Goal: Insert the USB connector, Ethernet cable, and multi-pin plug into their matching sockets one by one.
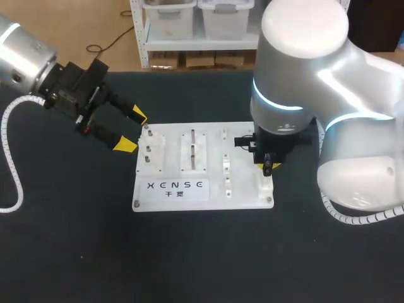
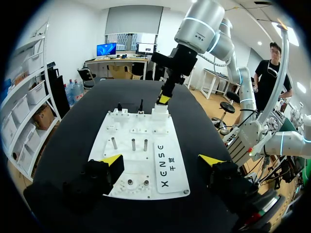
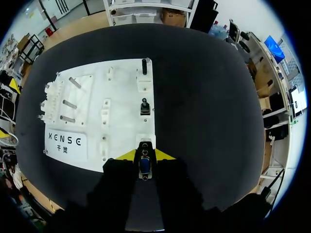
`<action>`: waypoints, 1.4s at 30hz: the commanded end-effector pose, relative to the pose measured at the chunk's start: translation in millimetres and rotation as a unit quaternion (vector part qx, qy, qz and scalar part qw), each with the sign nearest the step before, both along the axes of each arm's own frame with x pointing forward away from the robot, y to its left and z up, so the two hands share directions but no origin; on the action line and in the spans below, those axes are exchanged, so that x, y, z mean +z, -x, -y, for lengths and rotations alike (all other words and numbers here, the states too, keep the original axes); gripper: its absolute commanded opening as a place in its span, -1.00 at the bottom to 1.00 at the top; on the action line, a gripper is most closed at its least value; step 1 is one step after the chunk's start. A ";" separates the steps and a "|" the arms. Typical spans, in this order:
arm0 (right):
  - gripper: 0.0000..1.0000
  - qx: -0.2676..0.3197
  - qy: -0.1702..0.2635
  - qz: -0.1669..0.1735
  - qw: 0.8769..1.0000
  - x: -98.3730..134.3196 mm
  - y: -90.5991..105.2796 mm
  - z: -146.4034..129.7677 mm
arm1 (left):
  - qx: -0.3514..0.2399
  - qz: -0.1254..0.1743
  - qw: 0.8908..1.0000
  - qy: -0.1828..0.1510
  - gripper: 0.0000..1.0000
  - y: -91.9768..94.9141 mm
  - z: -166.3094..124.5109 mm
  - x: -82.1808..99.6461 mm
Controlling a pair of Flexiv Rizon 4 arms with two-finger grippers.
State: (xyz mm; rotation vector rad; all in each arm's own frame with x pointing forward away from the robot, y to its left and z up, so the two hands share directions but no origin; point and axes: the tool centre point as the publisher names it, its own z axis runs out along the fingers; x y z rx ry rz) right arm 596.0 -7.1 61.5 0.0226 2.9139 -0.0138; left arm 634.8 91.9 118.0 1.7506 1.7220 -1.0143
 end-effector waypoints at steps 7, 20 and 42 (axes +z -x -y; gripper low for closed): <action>-1.00 0.000 0.006 0.004 1.000 -5.4 3.6 1.1 | -0.002 0.000 1.000 0.001 1.00 -0.9 -0.9 -0.8; -1.00 -0.016 0.012 -0.015 1.000 -35.2 4.1 0.7 | -0.002 0.000 1.000 0.001 1.00 -0.9 -0.9 -0.8; 1.00 -0.034 -0.003 -0.007 0.999 -22.2 -12.2 6.0 | -0.002 0.000 1.000 0.001 1.00 -0.9 -0.9 -0.8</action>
